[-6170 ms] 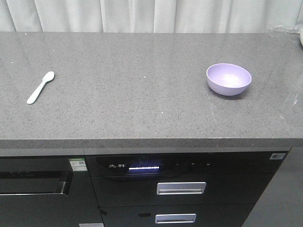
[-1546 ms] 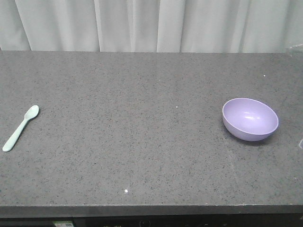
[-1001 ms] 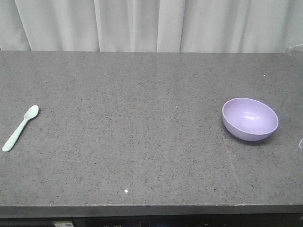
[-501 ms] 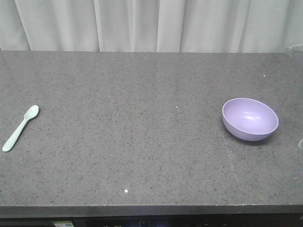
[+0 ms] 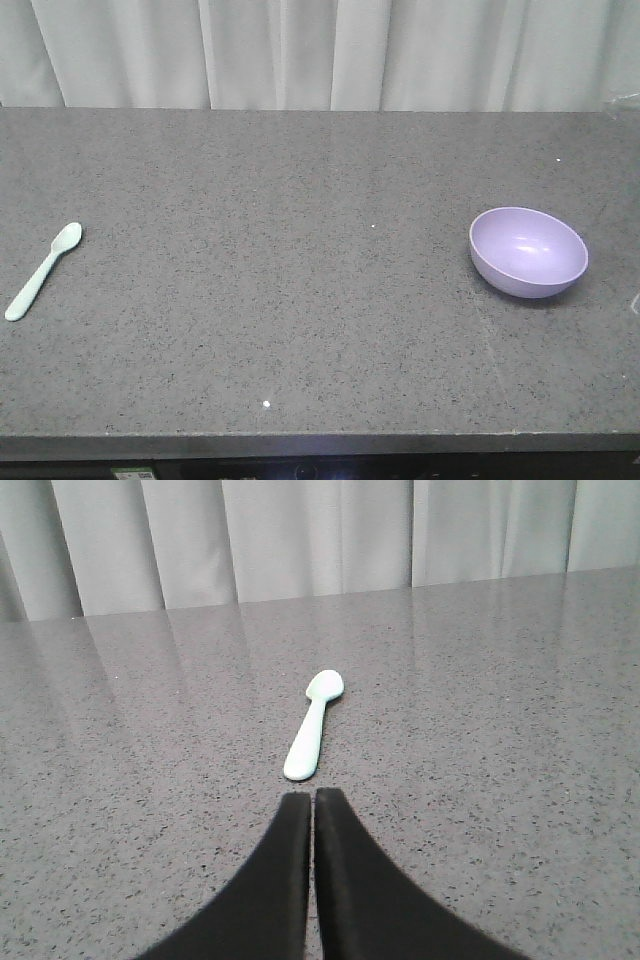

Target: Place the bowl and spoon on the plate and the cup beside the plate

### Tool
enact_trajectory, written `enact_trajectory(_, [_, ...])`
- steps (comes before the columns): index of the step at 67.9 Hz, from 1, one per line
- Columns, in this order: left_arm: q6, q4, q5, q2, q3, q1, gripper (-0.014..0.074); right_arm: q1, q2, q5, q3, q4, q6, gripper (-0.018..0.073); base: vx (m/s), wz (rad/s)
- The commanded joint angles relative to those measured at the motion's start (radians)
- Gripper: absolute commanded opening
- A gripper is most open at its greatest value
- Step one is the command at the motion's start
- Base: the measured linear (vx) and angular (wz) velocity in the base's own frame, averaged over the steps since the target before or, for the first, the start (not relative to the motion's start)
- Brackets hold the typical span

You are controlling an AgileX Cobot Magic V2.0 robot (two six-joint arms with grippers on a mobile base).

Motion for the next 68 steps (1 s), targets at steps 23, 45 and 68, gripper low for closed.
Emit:
enact_trajectory(23, [-0.004, -0.009, -0.078, -0.015, -0.008, 0.001, -0.0006, -0.005, -0.008, -0.077, 0.004, -0.009, -0.006, -0.0003, 0.00, 0.00])
enact_trajectory(45, [-0.004, -0.009, -0.078, -0.015, -0.008, 0.001, -0.0006, -0.005, -0.008, -0.077, 0.004, -0.009, -0.006, -0.0003, 0.00, 0.00])
enact_trajectory(68, [-0.004, -0.009, -0.078, -0.015, -0.008, 0.001, -0.0006, -0.005, -0.008, -0.077, 0.004, -0.009, -0.006, -0.0003, 0.00, 0.00])
